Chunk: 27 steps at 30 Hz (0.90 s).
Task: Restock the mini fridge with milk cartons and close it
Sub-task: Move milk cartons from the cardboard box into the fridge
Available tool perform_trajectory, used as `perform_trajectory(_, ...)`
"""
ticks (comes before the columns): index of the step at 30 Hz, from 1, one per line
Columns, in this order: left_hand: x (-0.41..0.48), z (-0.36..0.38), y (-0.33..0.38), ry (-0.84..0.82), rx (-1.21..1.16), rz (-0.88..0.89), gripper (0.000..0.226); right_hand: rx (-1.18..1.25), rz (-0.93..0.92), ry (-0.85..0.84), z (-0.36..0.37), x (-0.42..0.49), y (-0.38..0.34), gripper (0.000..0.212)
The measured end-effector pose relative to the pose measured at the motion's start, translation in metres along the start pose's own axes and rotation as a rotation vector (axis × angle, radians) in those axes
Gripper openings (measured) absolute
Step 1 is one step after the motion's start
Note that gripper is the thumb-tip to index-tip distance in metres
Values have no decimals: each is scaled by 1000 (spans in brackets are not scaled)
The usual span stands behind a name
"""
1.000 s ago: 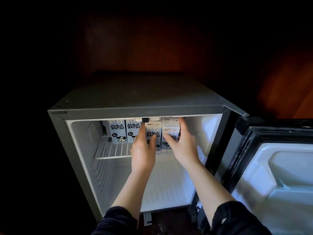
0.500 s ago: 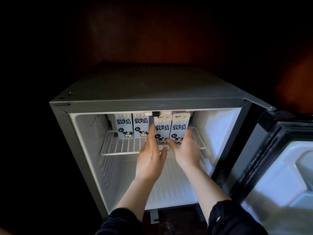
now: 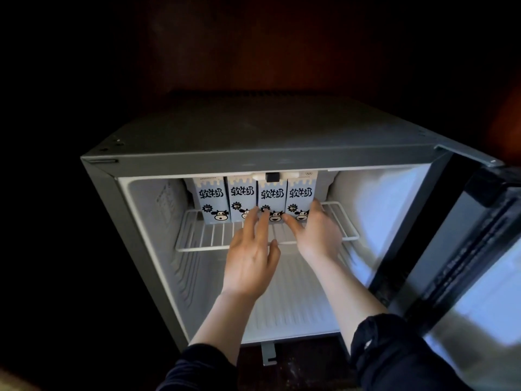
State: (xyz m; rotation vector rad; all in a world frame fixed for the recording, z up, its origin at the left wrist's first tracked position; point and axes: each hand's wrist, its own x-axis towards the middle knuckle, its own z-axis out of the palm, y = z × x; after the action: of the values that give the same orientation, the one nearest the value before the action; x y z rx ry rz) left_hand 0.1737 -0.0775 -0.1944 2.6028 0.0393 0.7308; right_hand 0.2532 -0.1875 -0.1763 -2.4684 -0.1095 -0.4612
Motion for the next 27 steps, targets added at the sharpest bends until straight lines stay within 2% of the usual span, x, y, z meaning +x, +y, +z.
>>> perform_trajectory(7, 5, 6, 2, -15, 143, 21, 54, -33, -37, -38, 1, 10, 1, 48)
perform_trajectory(12, 3, 7, -1, -62, 159, 30, 54, -60, -63, -86, -3, 10, 4, 44)
perform_trajectory(16, -6, -1, -10, -110, 160, 72, 45, -94, -51, -83, -7, -1, 4, 37)
perform_trajectory(20, -19, -18, -24, -210, 134, 93, 44, -103, -54, -86, -13, -22, 3, 39)
perform_trajectory(24, -46, -49, -36, -284, 85, 18, 48, -14, -43, -86, -26, -47, -8, 40)
perform_trajectory(27, -64, -77, -44, -417, 119, -76, 44, -8, -148, -133, -31, -77, -24, 37)
